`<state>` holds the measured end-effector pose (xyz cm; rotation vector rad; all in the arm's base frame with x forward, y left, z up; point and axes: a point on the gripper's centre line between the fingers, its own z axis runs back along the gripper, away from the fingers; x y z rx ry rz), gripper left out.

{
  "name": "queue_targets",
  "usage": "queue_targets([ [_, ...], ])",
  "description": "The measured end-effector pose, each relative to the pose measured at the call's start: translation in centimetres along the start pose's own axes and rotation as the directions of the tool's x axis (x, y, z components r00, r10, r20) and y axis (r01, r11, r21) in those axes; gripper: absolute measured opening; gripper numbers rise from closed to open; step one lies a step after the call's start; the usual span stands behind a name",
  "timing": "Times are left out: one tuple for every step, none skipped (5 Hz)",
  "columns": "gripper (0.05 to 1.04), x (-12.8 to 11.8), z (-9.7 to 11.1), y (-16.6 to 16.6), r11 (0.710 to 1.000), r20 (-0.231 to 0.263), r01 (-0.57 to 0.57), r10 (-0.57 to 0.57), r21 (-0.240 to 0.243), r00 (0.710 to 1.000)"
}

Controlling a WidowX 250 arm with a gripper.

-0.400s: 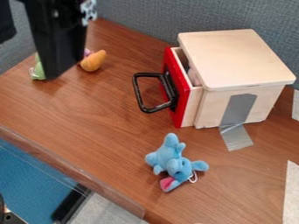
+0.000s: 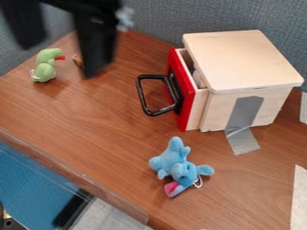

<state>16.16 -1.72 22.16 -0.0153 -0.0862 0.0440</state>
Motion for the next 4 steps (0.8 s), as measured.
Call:
queue_targets([
  [1.001,3.0,-2.4,0.1,1.0,-0.008,-0.021,0.021,0.017,1.0],
  [1.001,6.8,-5.6,0.1,0.999,0.002,-0.033,0.033,0.032,0.999],
  [1.001,9.9,-8.3,0.2,0.999,0.05,-0.017,0.016,0.028,0.999],
  [1.001,11.7,-10.0,0.3,0.999,0.064,0.009,-0.012,0.048,0.998],
])
